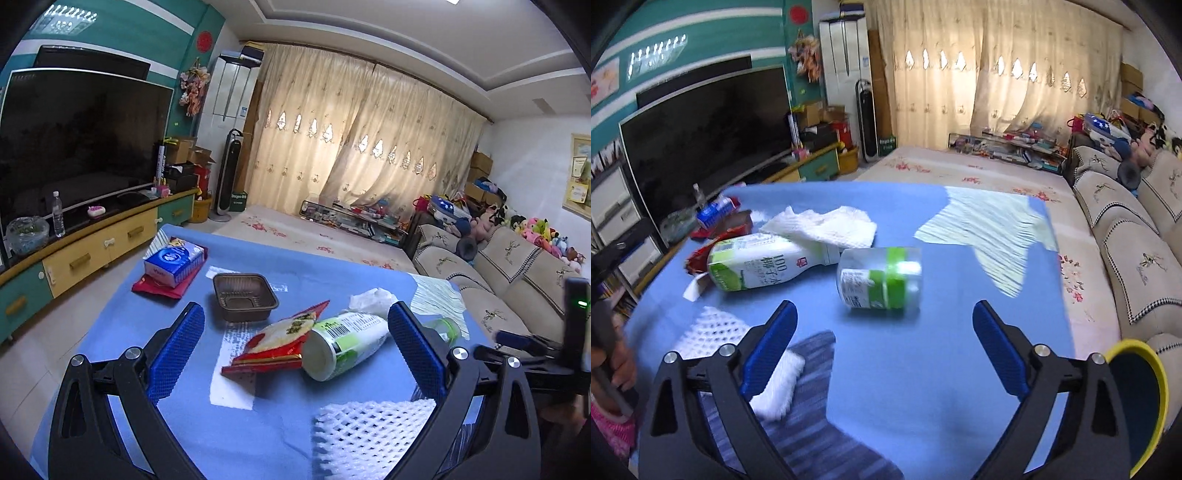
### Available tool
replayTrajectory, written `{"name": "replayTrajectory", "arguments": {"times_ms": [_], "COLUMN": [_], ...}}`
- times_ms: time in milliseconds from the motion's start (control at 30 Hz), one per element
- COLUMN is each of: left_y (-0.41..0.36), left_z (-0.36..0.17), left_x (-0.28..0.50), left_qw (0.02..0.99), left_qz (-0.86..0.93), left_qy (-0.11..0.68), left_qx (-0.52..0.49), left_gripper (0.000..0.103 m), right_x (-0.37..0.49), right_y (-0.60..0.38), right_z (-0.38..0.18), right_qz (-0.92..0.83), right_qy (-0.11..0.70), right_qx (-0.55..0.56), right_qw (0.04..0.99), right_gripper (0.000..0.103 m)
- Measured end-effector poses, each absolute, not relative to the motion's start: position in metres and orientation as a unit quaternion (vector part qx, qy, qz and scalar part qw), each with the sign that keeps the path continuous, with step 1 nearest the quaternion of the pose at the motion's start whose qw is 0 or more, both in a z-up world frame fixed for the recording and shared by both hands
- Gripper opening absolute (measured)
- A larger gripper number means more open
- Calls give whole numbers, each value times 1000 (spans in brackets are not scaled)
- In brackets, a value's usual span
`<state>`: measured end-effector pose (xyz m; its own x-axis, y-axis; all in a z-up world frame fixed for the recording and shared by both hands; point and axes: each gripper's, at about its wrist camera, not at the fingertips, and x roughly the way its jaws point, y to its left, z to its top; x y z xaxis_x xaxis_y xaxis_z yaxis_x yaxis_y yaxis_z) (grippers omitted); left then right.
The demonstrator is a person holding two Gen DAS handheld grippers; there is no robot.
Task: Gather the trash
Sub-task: 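Move the right gripper to the clear green-lidded jar and grasp it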
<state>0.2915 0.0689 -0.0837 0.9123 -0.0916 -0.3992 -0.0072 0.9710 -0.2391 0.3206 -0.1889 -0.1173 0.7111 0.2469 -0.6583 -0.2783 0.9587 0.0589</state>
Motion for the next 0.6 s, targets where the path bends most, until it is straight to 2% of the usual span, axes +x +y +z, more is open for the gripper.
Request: {"name": "replayTrajectory", "arguments": {"times_ms": [500,567,600], "left_y": [57,57,56], "left_z": [-88,-89,-90], "left_x": [291,291,292], "left_qw": [968,968,968], "left_qz": [-28,-28,-28], "left_qy": [219,219,220], "left_qx": [-118,-118,-117], "left_gripper": [98,98,98], "right_x": [375,377,378], "right_y": [-163,-160,-159], "right_z": [-154,-155,-156], "right_qz": [114,113,113], "right_qy": [399,400,401], "right_qx": [-44,-47,-49], "right_qw": [909,908,908], "right_gripper": [92,90,86]}}
